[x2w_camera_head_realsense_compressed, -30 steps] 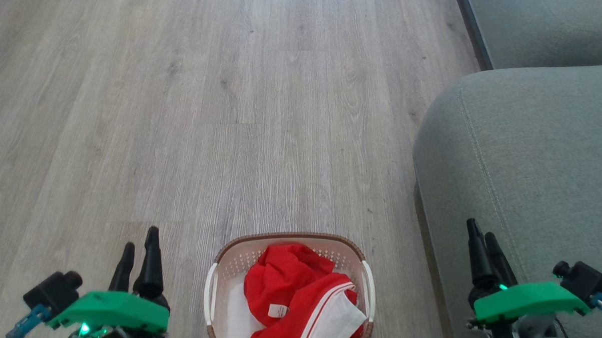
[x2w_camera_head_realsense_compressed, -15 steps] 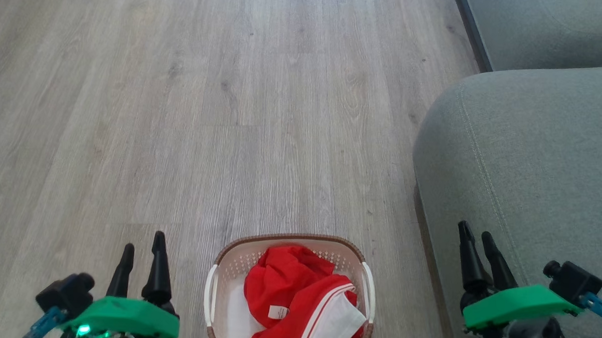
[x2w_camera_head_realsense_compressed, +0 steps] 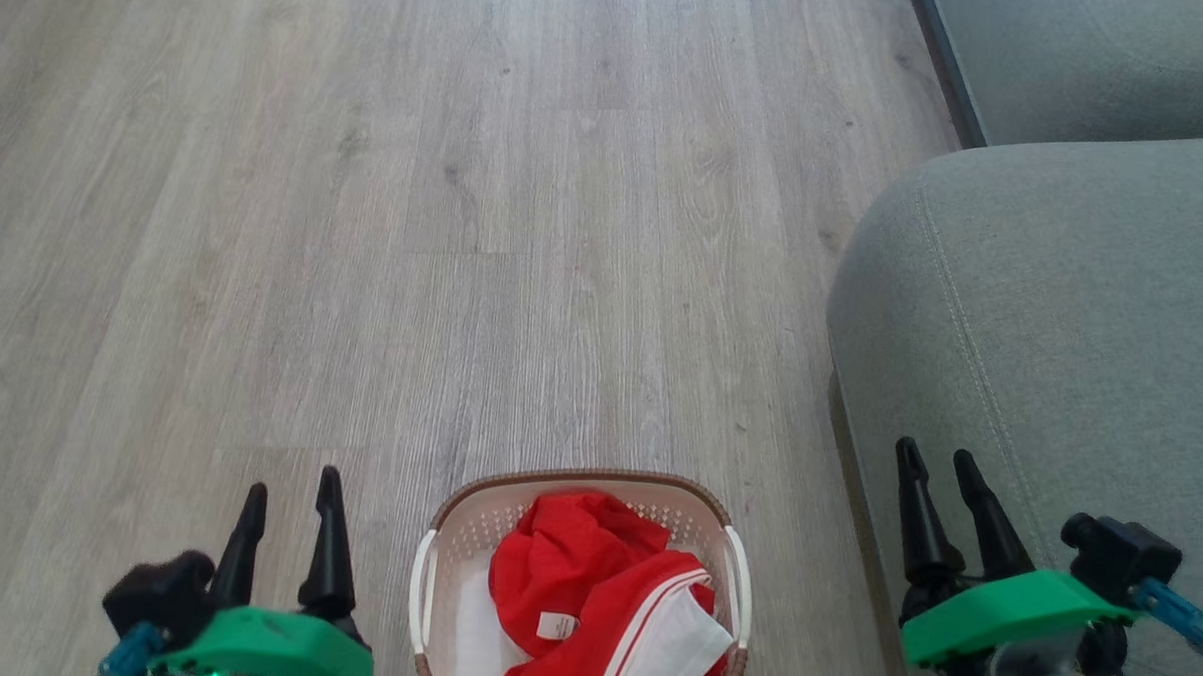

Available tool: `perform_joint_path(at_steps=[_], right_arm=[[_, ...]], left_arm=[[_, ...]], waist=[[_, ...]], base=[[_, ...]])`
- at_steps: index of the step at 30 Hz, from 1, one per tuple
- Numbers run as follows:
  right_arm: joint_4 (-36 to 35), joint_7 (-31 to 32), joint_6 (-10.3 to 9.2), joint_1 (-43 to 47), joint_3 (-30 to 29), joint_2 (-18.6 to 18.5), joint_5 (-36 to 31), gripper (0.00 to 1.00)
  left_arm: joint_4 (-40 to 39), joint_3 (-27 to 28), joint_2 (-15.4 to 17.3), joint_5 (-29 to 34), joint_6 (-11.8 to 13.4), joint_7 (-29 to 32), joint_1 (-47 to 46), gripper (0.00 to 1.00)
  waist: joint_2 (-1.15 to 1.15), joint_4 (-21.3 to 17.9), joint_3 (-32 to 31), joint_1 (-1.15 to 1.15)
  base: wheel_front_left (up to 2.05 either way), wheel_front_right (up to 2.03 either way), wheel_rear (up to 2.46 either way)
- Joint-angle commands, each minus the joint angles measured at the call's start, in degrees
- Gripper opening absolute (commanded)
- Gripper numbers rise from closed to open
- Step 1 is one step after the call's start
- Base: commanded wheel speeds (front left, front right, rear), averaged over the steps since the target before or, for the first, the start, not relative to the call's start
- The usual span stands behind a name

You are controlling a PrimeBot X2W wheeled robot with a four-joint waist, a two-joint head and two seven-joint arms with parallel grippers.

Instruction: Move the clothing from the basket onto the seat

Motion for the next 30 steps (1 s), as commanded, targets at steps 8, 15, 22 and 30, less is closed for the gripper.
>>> perform_joint_path(at_steps=[8,15,22,30], right_arm=[[-2.78,-2.19,-0.01,-1.23,2.42,-0.70,-6.59,1.00],[-3.06,-3.38,-0.01,-1.08,2.67,-0.75,-11.04,1.00],[-3.08,-4.39,-0.01,-0.93,3.14,-0.78,-14.79,1.00],[-2.47,-5.74,-0.01,-0.65,3.89,-0.83,-19.02,1.00]], left_arm=[[-2.30,0.55,0.61,6.73,1.09,-2.15,-0.02,1.00],[-2.27,0.48,0.58,10.71,1.77,-3.33,0.41,1.00],[-2.44,0.14,0.55,14.13,2.13,-4.34,0.86,1.00],[-2.84,-0.30,0.54,18.43,2.59,-5.68,1.55,1.00]], waist=[[0.00,-0.02,-0.16,0.00],[0.00,0.02,-0.29,0.00],[0.00,0.07,-0.51,0.00],[0.00,0.12,-0.85,0.00]], base=[[0.00,0.00,0.00],[0.00,0.00,0.00],[0.00,0.00,0.00],[0.00,0.00,0.00]])
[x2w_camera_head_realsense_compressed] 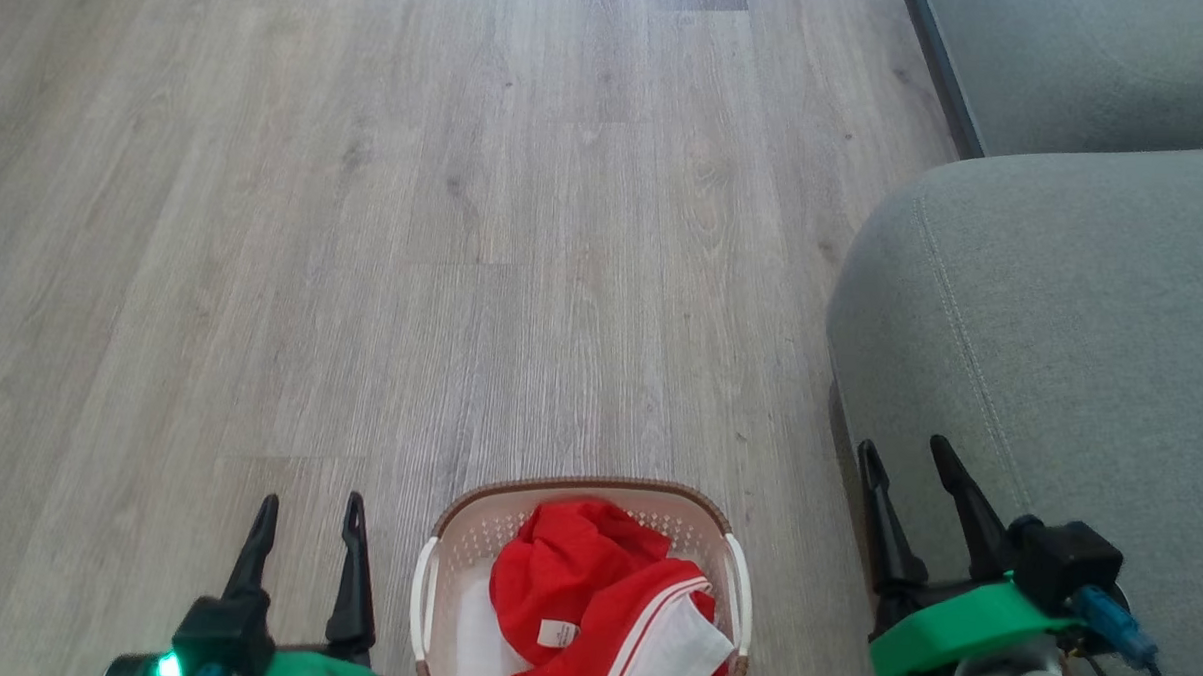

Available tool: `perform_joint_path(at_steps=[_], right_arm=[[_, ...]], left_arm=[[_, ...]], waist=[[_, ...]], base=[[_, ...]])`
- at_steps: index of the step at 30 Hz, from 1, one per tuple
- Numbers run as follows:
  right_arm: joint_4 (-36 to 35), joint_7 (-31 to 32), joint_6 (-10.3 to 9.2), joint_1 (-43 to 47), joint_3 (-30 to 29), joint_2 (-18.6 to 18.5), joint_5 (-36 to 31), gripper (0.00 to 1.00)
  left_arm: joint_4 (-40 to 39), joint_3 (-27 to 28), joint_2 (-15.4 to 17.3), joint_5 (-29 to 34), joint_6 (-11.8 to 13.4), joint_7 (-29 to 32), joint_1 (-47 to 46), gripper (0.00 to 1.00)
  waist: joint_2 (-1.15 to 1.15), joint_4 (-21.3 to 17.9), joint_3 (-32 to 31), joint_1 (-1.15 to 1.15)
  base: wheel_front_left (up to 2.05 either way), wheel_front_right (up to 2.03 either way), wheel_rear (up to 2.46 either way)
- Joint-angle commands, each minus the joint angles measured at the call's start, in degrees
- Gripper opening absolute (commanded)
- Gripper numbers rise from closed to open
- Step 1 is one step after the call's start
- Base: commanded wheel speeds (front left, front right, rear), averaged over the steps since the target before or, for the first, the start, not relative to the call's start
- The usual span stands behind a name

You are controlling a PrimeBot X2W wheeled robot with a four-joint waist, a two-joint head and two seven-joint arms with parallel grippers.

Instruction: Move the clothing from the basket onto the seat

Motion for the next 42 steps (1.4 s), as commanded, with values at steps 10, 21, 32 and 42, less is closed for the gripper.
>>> perform_joint_path(at_steps=[10,21,32,42], right_arm=[[0.19,-0.85,-0.01,-0.63,1.75,-0.78,-0.50,1.00],[0.67,-0.85,-0.01,-0.52,2.03,-0.78,-0.69,1.00],[0.44,-0.85,-0.01,-0.60,2.12,-0.78,-0.82,1.00],[-0.35,-0.85,-0.01,-0.98,1.69,-0.78,-0.99,1.00]], left_arm=[[-0.94,1.50,0.32,0.45,0.49,-0.81,-1.02,1.00],[-0.61,1.19,0.31,-0.03,0.66,-0.81,-0.71,1.00],[-0.50,1.04,0.31,-0.13,0.65,-0.81,-0.78,1.00],[-0.32,0.30,0.30,0.43,0.08,-0.81,-1.44,1.00]], waist=[[0.00,-0.04,-0.41,0.00],[0.00,-0.15,-0.65,0.00],[0.00,-0.14,-0.20,0.00],[0.00,-0.18,1.26,0.00]], base=[[0.00,0.00,0.00],[0.00,0.00,0.00],[0.00,0.00,0.00],[0.00,0.00,0.00]])
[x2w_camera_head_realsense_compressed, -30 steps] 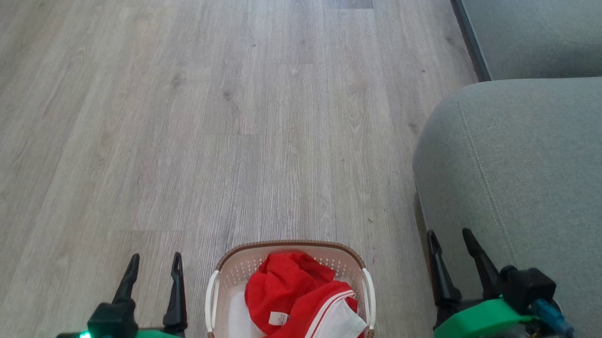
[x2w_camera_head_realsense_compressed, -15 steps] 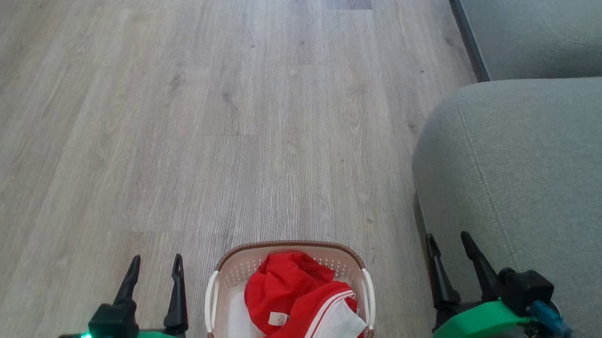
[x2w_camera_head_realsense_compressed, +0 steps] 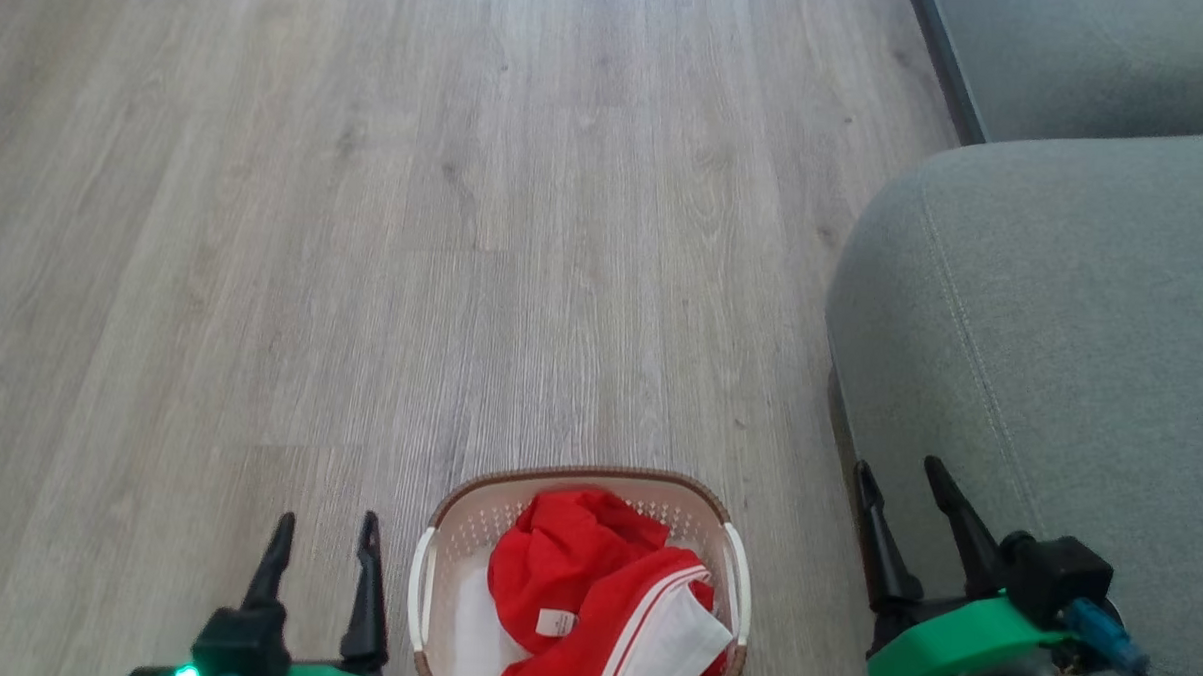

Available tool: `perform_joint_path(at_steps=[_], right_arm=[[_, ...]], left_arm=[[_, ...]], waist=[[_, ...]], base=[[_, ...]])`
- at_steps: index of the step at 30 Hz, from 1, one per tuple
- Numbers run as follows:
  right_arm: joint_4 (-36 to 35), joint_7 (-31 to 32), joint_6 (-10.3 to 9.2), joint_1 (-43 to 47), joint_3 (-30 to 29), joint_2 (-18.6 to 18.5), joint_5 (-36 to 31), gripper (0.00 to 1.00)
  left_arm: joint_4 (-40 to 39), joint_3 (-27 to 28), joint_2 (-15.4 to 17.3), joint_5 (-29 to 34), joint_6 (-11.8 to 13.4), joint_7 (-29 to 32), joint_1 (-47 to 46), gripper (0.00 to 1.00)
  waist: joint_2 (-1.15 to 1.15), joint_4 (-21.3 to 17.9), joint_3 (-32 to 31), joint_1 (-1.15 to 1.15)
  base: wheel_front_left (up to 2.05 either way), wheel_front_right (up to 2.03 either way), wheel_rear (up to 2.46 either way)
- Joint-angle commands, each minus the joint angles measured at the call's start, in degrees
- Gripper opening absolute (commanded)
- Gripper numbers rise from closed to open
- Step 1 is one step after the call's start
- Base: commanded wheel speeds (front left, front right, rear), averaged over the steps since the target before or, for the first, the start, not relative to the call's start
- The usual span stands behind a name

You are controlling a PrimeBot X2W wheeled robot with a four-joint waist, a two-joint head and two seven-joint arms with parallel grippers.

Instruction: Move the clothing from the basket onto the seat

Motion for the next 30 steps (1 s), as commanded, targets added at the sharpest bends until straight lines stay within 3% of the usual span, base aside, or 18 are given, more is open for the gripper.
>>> perform_joint_path(at_steps=[1,9,30], right_arm=[[-2.23,-0.77,-0.01,-2.06,1.08,-0.77,-0.53,1.00],[-5.04,-0.77,-0.01,-4.36,-1.36,-0.77,-1.68,1.00],[-18.46,-0.77,-0.01,-21.86,-4.60,-0.77,-4.13,1.00]], left_arm=[[-1.46,1.21,0.17,0.29,-0.41,-0.75,-2.75,1.00],[2.99,-2.11,0.17,2.10,-2.49,-0.76,-8.42,1.00],[31.80,-8.47,0.17,7.64,-6.23,-0.76,-38.81,1.00]], waist=[[0.00,0.00,0.55,0.00],[0.00,-0.16,7.69,0.00],[0.00,-6.45,41.47,0.00]], base=[[0.00,0.00,0.00],[0.00,0.00,0.00],[0.00,0.00,0.00]])
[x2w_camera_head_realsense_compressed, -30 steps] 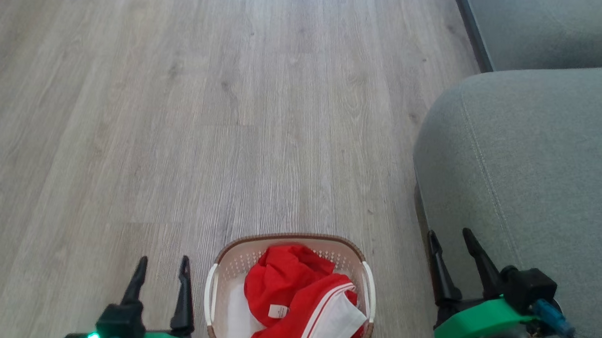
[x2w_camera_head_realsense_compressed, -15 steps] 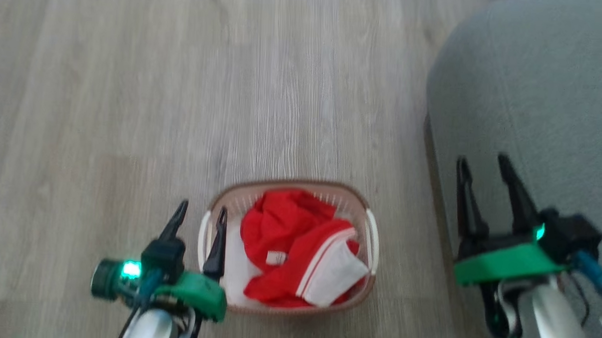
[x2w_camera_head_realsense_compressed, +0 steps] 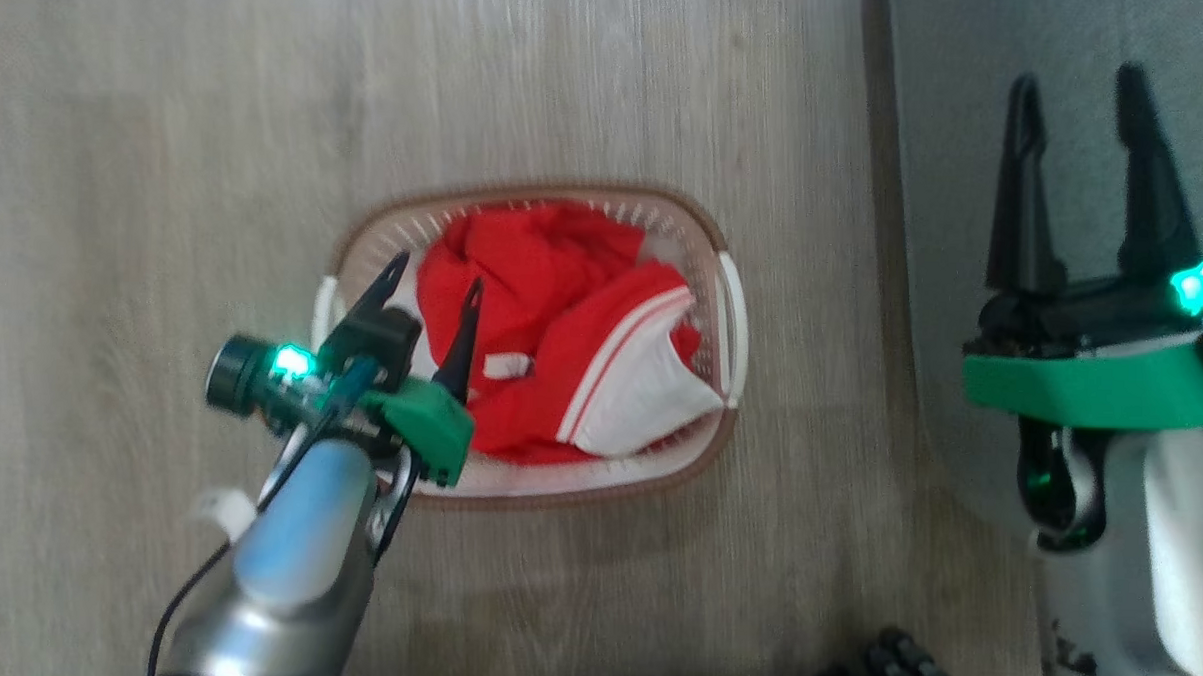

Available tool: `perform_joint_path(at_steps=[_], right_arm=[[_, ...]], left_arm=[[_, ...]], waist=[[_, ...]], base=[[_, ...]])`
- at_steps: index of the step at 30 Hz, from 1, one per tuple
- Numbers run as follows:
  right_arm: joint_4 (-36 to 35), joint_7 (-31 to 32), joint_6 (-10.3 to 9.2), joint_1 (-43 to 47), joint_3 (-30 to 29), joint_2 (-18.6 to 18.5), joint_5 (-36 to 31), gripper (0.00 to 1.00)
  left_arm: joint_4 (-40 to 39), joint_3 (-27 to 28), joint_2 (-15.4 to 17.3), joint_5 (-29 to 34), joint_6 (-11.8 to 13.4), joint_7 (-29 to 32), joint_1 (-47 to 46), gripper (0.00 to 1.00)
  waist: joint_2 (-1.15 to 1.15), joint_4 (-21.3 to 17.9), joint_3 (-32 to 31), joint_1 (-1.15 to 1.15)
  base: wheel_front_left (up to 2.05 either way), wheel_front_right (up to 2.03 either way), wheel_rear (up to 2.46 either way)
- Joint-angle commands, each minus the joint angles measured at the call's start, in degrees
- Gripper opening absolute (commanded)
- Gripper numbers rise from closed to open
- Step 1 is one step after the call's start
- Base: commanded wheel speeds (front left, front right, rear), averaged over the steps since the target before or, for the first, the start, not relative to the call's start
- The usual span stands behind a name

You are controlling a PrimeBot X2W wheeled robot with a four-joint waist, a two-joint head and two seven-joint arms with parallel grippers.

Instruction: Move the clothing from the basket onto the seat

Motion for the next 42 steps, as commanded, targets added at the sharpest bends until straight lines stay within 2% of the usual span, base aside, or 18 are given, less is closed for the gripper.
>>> perform_joint_path(at_steps=[1,6,18,22,26,28,30,36,42], right_arm=[[-2.68,-0.37,-0.01,-0.59,1.01,-0.56,-0.68,1.00],[-5.36,-0.37,-0.01,-2.89,0.89,-0.56,-0.97,1.00],[-7.87,-0.37,-0.01,-4.99,2.48,-0.56,-0.47,1.00],[-8.17,-0.37,-0.01,-5.38,2.64,-0.56,-0.34,1.00],[-8.20,-0.37,-0.01,-5.64,2.89,-0.56,0.01,1.00],[-8.01,-0.37,-0.01,-5.69,2.96,-0.56,0.19,1.00],[-7.75,-0.37,-0.01,-5.70,3.03,-0.56,0.28,1.00],[-6.95,-0.37,-0.01,-5.83,2.78,-0.56,0.36,1.00],[-5.30,-0.37,-0.01,-5.37,2.65,-0.56,-0.08,1.00]], left_arm=[[0.31,0.57,0.53,0.87,-0.48,-0.72,-1.50,1.00],[6.51,-1.85,0.53,1.59,-1.64,-0.72,-7.59,1.00],[17.64,-4.24,0.70,1.01,-2.10,-0.72,-15.28,1.00],[20.10,-4.35,1.31,0.88,-1.61,-0.72,-17.12,1.00],[21.93,-3.98,1.77,0.58,0.83,-0.72,-19.03,1.00],[22.35,-3.92,1.73,0.24,1.10,-0.72,-19.44,0.41],[22.49,-4.08,1.66,0.03,1.20,-0.72,-19.60,0.00],[21.73,-4.67,1.45,-0.75,1.02,-0.72,-18.85,0.00],[17.22,-5.00,1.16,-2.26,0.38,-0.72,-15.69,0.00]], waist=[[0.00,-2.36,7.16,-0.02],[0.00,-3.36,12.19,-0.02],[0.00,-5.48,17.74,-0.02],[0.00,-6.04,18.76,-0.02],[0.00,-6.56,19.45,-0.02],[0.00,-6.67,19.45,-0.02],[0.00,-6.73,19.30,-0.02],[0.00,-6.55,18.20,-0.02],[0.00,-5.41,14.82,-0.02]], base=[[0.00,0.00,0.00],[0.00,0.00,0.00],[0.00,0.00,0.00],[0.00,0.00,0.00],[0.00,0.00,0.00],[0.00,0.00,0.00],[0.00,0.00,0.00],[0.00,0.00,0.00],[0.00,0.00,0.00]])
